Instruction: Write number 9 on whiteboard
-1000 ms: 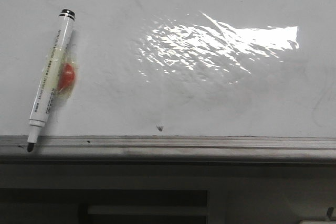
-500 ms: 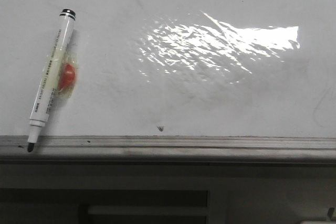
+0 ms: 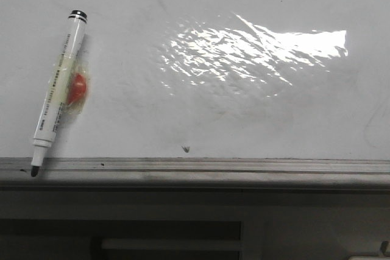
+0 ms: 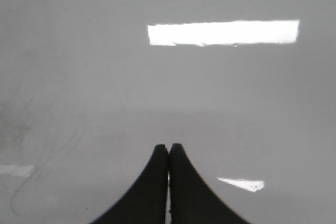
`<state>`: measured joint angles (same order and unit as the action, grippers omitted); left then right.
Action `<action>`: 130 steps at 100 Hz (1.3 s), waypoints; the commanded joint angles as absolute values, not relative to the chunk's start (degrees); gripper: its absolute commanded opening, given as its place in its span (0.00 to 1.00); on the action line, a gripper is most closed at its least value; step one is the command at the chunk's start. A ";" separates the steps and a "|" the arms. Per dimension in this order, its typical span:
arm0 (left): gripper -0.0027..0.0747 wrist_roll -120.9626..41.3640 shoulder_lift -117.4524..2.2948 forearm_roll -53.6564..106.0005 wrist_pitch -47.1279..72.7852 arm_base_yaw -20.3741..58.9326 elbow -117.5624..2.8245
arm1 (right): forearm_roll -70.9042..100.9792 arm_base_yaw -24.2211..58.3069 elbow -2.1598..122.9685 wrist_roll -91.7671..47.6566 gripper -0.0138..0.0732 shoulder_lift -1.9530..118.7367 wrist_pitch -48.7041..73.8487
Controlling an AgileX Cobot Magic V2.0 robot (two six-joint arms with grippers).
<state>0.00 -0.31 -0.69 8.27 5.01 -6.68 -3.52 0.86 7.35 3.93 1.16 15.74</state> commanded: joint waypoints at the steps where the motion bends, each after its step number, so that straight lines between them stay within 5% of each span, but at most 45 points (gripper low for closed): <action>1: 0.01 0.90 -3.18 0.35 9.12 4.99 -12.47 | -0.84 0.92 12.51 3.50 0.09 5.13 17.80; 42: 0.03 0.90 -7.31 1.92 9.80 5.96 -16.51 | 2.51 0.92 21.01 3.50 0.09 12.97 29.29; 49: 0.14 0.90 -7.31 1.92 9.70 6.45 -16.51 | 2.51 0.92 21.01 3.50 0.09 12.97 29.94; 61: 0.47 0.90 -7.31 1.81 8.34 6.50 -15.83 | 2.51 0.92 21.01 3.50 0.09 12.97 32.11; 71: 0.59 0.90 -7.31 2.70 4.10 6.50 -14.74 | 2.51 0.92 21.01 3.50 0.09 12.97 32.65; 101: 0.59 0.90 -12.33 3.45 2.37 10.30 -14.87 | 2.51 0.92 21.01 3.50 0.09 12.97 32.76; 130: 0.58 0.90 -25.37 4.72 1.80 29.34 -16.17 | 2.51 0.92 21.01 3.50 0.09 12.97 32.55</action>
<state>0.00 -21.37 3.20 6.95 23.99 -13.94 2.48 0.86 19.06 3.93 11.84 36.43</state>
